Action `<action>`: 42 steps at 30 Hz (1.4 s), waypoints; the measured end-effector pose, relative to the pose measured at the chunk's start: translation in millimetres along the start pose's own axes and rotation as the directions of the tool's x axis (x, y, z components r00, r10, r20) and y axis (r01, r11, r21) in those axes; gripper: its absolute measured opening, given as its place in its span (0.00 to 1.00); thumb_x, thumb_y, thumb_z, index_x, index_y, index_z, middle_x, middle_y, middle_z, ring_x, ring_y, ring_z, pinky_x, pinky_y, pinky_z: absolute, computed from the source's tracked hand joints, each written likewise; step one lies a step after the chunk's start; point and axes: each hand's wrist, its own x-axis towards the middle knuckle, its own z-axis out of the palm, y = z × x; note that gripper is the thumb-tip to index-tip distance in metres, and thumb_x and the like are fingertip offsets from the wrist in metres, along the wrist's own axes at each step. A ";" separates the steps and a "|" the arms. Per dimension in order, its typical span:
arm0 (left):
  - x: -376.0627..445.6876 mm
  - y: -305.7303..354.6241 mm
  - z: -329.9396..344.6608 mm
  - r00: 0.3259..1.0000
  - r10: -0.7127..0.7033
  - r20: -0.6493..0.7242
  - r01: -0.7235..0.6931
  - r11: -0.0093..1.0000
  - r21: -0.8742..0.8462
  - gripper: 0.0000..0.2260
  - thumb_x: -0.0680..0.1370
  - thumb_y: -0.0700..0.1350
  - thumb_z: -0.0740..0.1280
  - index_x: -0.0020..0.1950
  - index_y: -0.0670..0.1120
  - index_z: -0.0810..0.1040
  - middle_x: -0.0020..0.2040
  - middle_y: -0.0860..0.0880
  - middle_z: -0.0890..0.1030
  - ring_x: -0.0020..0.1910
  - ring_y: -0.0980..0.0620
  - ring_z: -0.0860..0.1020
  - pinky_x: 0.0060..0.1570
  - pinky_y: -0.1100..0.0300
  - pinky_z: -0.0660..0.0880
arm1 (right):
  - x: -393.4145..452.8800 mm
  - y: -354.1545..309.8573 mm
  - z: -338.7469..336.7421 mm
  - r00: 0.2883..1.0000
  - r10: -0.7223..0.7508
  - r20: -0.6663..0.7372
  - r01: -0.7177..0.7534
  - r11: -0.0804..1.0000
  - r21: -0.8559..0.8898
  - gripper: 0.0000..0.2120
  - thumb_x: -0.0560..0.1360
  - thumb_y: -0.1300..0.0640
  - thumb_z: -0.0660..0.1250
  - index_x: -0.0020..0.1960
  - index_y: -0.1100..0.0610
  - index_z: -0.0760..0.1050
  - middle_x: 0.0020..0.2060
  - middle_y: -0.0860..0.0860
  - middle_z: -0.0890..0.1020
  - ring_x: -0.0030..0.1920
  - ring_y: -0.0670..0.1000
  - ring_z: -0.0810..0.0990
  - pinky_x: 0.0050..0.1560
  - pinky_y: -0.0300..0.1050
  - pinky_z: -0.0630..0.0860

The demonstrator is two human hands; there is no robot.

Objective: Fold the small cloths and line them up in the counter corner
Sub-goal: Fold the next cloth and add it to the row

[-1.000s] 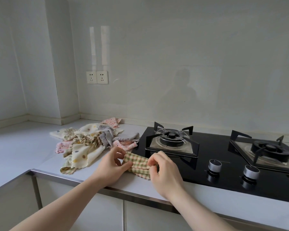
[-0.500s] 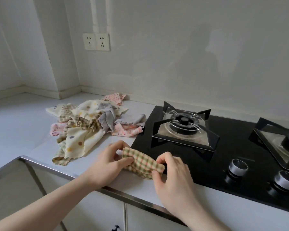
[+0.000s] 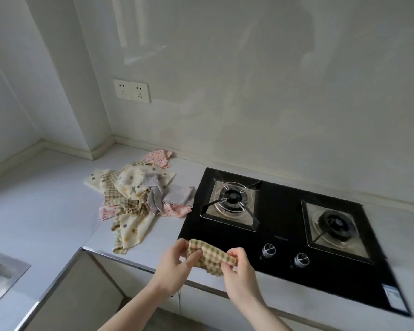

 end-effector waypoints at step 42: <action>-60.4 374.3 448.1 0.707 0.430 0.561 -0.611 0.772 0.177 0.23 0.77 0.68 0.63 0.37 0.49 0.79 0.32 0.50 0.81 0.32 0.53 0.79 0.41 0.52 0.79 | -163.7 171.6 -529.8 0.785 0.326 -0.527 -0.084 0.899 0.431 0.04 0.80 0.61 0.68 0.49 0.58 0.82 0.39 0.52 0.87 0.36 0.52 0.86 0.33 0.36 0.77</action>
